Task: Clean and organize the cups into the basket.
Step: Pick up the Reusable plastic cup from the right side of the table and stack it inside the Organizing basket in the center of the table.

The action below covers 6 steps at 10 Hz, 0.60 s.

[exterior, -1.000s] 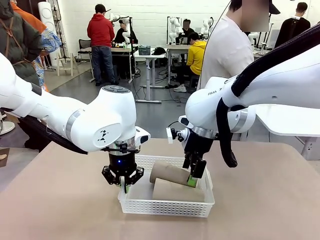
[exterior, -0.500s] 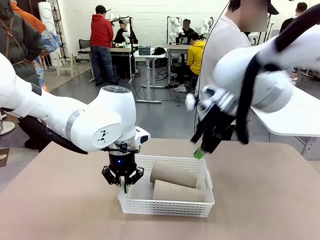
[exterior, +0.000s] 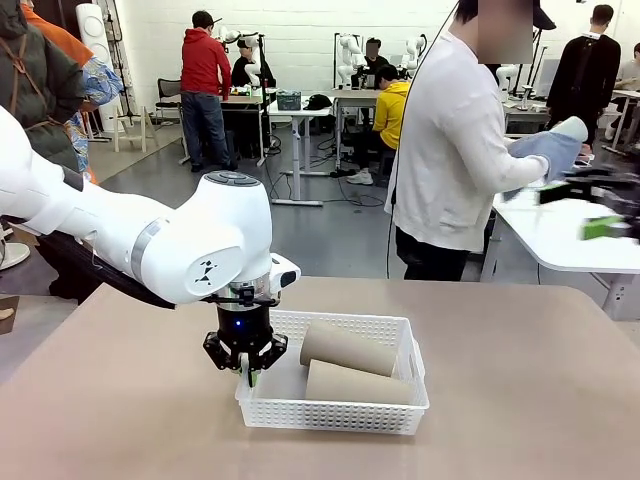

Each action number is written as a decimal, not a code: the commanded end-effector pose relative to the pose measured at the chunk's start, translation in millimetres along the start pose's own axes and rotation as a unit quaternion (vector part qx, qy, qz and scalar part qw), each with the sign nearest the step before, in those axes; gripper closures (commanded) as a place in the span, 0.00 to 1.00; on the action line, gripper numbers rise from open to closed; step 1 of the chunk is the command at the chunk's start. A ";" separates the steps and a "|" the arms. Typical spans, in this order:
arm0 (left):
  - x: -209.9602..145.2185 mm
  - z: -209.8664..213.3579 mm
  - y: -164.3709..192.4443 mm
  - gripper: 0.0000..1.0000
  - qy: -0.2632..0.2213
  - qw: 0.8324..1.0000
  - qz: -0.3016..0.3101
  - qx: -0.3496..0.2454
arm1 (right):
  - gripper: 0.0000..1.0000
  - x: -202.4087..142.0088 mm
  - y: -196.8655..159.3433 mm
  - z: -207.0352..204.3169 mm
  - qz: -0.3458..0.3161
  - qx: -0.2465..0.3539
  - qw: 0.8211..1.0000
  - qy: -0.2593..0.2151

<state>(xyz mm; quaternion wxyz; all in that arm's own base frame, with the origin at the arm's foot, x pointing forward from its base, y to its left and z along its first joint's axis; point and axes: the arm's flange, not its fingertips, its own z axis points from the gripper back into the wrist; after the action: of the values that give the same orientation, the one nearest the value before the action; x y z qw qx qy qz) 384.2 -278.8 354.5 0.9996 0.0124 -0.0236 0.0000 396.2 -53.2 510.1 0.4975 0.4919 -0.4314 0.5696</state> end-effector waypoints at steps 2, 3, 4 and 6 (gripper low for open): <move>-0.3 1.6 -0.8 1.00 -0.003 1.000 0.003 0.001 | 0.00 -72.6 -29.0 37.7 -0.070 0.009 0.997 -0.035; -0.3 1.6 -0.8 1.00 -0.003 1.000 0.003 0.001 | 0.00 -88.0 -26.6 43.8 -0.085 -0.005 0.995 -0.042; -0.3 1.6 -0.8 1.00 -0.003 1.000 0.003 0.001 | 0.00 -101.0 -22.8 47.5 -0.095 -0.015 0.994 -0.044; -0.3 1.6 -0.8 1.00 -0.003 1.000 0.003 0.001 | 0.00 -104.7 -11.3 47.4 -0.093 -0.032 0.994 -0.040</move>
<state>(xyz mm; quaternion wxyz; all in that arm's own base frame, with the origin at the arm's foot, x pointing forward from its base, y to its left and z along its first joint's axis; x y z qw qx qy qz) 384.2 -278.8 354.6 0.9996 0.0124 -0.0236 0.0000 425.7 -117.5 404.5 0.5414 0.5501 -0.4118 0.4845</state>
